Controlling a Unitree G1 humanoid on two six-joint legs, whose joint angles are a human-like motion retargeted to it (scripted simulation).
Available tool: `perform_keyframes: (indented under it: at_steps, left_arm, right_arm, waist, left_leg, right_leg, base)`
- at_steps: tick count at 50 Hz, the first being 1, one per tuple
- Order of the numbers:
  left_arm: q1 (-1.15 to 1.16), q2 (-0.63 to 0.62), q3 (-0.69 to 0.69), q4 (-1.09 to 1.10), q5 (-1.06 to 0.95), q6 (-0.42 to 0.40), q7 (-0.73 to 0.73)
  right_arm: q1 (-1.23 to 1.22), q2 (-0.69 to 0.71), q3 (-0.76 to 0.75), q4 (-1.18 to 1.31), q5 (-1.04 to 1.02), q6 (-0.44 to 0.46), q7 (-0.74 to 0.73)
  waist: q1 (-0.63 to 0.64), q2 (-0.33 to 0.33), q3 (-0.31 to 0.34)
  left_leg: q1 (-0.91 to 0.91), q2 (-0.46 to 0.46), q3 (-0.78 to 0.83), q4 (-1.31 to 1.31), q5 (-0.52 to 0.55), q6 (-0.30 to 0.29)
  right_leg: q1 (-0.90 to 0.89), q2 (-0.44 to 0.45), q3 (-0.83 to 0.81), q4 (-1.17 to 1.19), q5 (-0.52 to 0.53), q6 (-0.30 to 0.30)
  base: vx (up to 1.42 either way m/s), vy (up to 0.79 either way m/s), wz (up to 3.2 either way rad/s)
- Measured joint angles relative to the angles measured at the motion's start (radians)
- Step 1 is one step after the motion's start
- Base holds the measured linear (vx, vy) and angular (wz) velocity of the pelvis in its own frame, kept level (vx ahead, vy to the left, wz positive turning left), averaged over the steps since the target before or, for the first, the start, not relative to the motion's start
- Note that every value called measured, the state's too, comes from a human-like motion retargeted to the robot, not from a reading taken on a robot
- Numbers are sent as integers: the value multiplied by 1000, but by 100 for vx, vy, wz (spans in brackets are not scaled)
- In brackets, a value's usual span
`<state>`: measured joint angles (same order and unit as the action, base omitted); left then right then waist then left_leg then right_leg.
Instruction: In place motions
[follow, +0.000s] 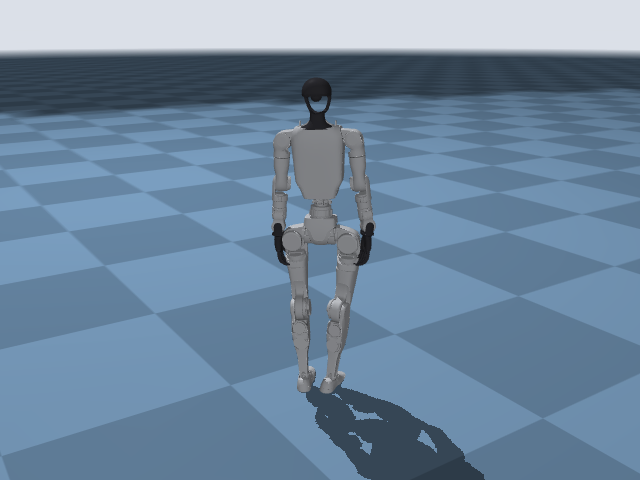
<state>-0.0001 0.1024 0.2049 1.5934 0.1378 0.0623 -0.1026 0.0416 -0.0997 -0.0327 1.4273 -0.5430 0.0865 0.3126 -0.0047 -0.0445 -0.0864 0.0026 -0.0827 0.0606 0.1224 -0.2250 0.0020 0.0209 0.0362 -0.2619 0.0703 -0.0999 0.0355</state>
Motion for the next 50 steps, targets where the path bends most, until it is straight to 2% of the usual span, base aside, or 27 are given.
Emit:
perform_keyframes:
  at_steps: [5, 7, 10, 12, 15, 17, 18, 20, 22, 28, 30, 33, 36, 38, 42, 46, 48, 50]
  left_arm:
    - [12, 1, 11, -2, -20, -17, 16]
    - [14, -1, 16, 1, -29, -20, 23]
    - [11, -7, 24, 11, -39, -21, 32]
    - [17, -12, 26, 15, -38, -22, 36]
    - [24, -16, 30, 14, -30, -21, 39]
    - [26, -19, 33, 8, -29, -21, 36]
    - [26, -20, 33, 8, -31, -22, 33]
    - [16, -21, 26, 15, -35, -19, 27]
    - [-8, -17, 8, 25, -30, -12, 22]
    - [-75, 31, -41, -12, 9, -9, -1]
    - [-90, 56, -55, -25, 20, -10, -7]
    - [-99, 86, -48, -25, 29, -7, -1]
    - [-96, 99, -18, -23, 19, -5, 10]
    - [-84, 98, 4, -25, 8, -6, 15]
    - [-26, 82, 42, -23, 11, -2, 9]
    - [32, 57, 58, -8, 30, 9, 15]
    - [57, 37, 69, -8, 37, 13, 19]
    - [75, 15, 70, -19, 38, 14, 15]
  right_arm:
    - [-16, 1, 6, -22, -3, -4, 6]
    - [-26, -1, 12, -38, -7, -5, 11]
    - [-42, -1, 20, -67, -7, -9, 12]
    - [-43, -1, 26, -88, -3, -16, 13]
    - [-43, -3, 35, -112, 1, -25, 22]
    - [-49, -8, 39, -125, -1, -29, 30]
    - [-50, -9, 41, -130, -4, -30, 31]
    - [-51, -12, 39, -140, -4, -31, 29]
    - [-46, -20, 29, -141, 12, -35, 16]
    - [-40, -36, 0, -62, 95, -23, -27]
    - [-36, -40, -17, -11, 112, -12, -38]
    - [-18, -46, -33, 49, 115, 2, -48]
    - [-9, -54, -47, 75, 105, 11, -59]
    - [-11, -61, -57, 77, 97, 16, -65]
    - [-32, -69, -62, 54, 94, 27, -89]
    - [-46, -66, -57, 22, 107, 24, -108]
    - [-57, -63, -45, 8, 122, 21, -113]
    - [-70, -60, -36, 2, 134, 22, -114]
  waist:
    - [29, -29, 15]
    - [42, -43, 29]
    - [56, -60, 57]
    - [79, -67, 68]
    - [127, -66, 80]
    - [142, -53, 90]
    - [129, -48, 93]
    - [67, -43, 97]
    - [3, -27, 89]
    - [-29, -19, 91]
    - [-2, -20, 92]
    - [30, -10, 83]
    - [69, 2, 87]
    - [85, 15, 90]
    - [99, 53, 74]
    - [74, 93, 27]
    - [62, 109, 1]
    - [61, 111, -16]
  left_leg:
    - [-62, -1, 27, 157, -27, -8]
    - [-84, -18, -1, 217, -12, 19]
    - [-117, -82, -159, 289, 6, 84]
    - [-115, -138, -319, 295, 17, 104]
    - [-79, -172, -486, 244, 30, 81]
    - [-43, -143, -469, 191, 20, 58]
    - [-30, -124, -427, 165, 12, 67]
    - [-11, -94, -327, 117, -9, 122]
    - [-6, -90, -308, 73, -8, 157]
    - [-28, -72, -192, 21, -4, 164]
    - [-20, -63, -125, 0, -6, 171]
    - [-13, -38, -34, -16, -14, 168]
    - [8, -15, 83, -36, -29, 168]
    - [27, 2, 170, -54, -42, 166]
    - [53, 41, 367, -76, -83, 149]
    - [46, 80, 532, -71, -123, 123]
    - [42, 93, 642, -70, -144, 107]
    - [42, 91, 757, -72, -160, 91]
  right_leg:
    - [-33, -31, 73, 30, 21, 16]
    - [-41, -41, 119, 35, 36, 18]
    - [-54, -57, 199, 46, 59, 25]
    - [-69, -57, 271, 55, 78, 29]
    - [-89, -41, 353, 64, 108, 31]
    - [-95, -22, 399, 63, 131, 37]
    - [-96, -18, 408, 61, 139, 41]
    - [-99, -23, 402, 55, 150, 49]
    - [-121, -15, 406, 56, 159, 51]
    - [-198, 14, 457, 90, 188, 29]
    - [-222, 18, 413, 107, 181, -18]
    - [-226, -57, 116, 108, 117, -108]
    - [-230, -82, -8, 136, 45, -150]
    - [-232, -103, -111, 162, -7, -160]
    - [-179, -142, -467, 195, -137, -190]
    - [-117, -132, -769, 193, -228, -167]
    - [-109, -118, -860, 185, -258, -147]
    - [-124, -97, -877, 168, -265, -142]
  base:
    - [-5, -3, -59]
    - [-8, 0, -104]
    - [-11, 4, -129]
    - [-6, 7, -182]
    - [2, 7, -219]
    - [3, 6, -203]
    - [-2, 5, -124]
    - [-8, 7, -54]
    - [-10, 14, -50]
    - [-12, 15, -117]
    - [-13, 10, -181]
    - [-16, 10, -194]
    - [-33, 7, -238]
    - [-40, 5, -256]
    - [-48, 5, -312]
    - [-40, 5, -273]
    - [-36, 1, -285]
    - [-43, -6, -289]
